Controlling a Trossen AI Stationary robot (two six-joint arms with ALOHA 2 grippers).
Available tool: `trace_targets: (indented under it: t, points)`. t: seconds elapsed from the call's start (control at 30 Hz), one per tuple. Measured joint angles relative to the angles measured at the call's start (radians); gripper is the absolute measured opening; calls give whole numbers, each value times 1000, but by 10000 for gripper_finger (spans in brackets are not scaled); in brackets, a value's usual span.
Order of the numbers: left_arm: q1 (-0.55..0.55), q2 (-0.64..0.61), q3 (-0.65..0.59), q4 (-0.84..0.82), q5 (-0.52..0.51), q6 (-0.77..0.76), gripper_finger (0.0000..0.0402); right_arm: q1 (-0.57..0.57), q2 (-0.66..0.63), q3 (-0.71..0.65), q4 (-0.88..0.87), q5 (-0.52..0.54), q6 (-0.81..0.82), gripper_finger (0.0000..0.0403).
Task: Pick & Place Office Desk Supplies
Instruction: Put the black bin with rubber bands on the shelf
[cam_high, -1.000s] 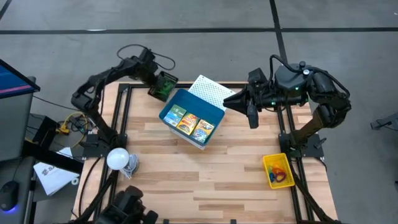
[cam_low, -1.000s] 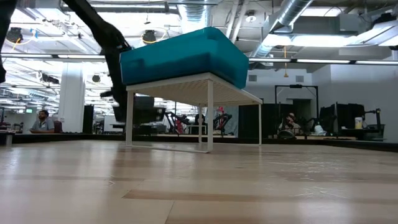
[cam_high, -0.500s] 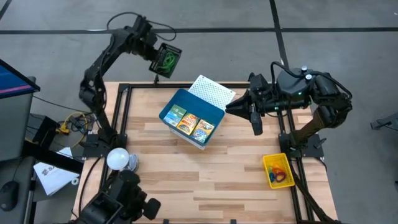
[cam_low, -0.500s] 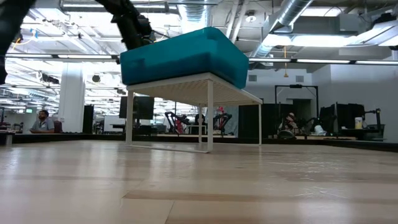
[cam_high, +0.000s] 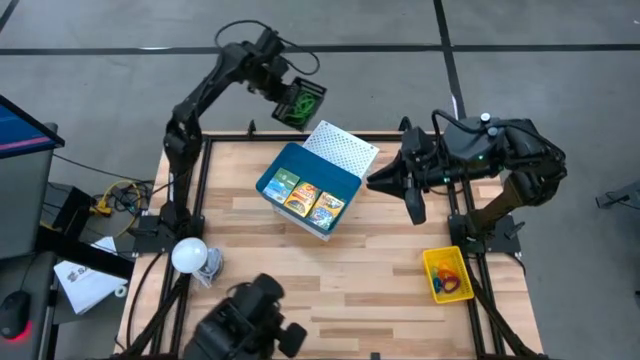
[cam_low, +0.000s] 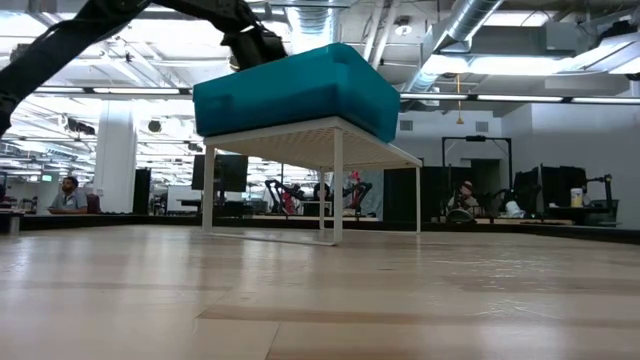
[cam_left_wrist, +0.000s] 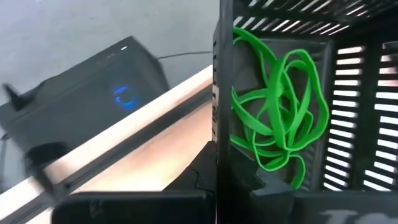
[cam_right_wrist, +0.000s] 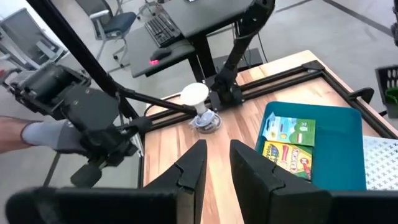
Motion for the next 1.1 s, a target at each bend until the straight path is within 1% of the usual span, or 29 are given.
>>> trace_targets:
  t: [0.17, 0.37, 0.53, 0.77, 0.87, 1.1]
  points:
    - [-55, 20, 1, 78, 0, -65, 0, 0, 0, 0, -1, 0, -30, 69]
    - [-90, 47, 0, 84, 3, -107, 0, 0, 0, 0, -3, 0, -60, 69]
    - [-117, 48, 0, 124, 3, -147, 0, 0, 0, 0, -3, -2, -86, 69]
    - [-173, 48, 0, 118, 19, -154, 0, 0, -4, -1, -3, -2, -115, 69]
    - [-190, 48, 0, 111, -9, -152, 0, 0, -5, -1, -3, -2, -123, 69]
    - [-203, 48, 0, 106, -33, -153, 0, 0, -5, -1, -3, -3, -141, 69]
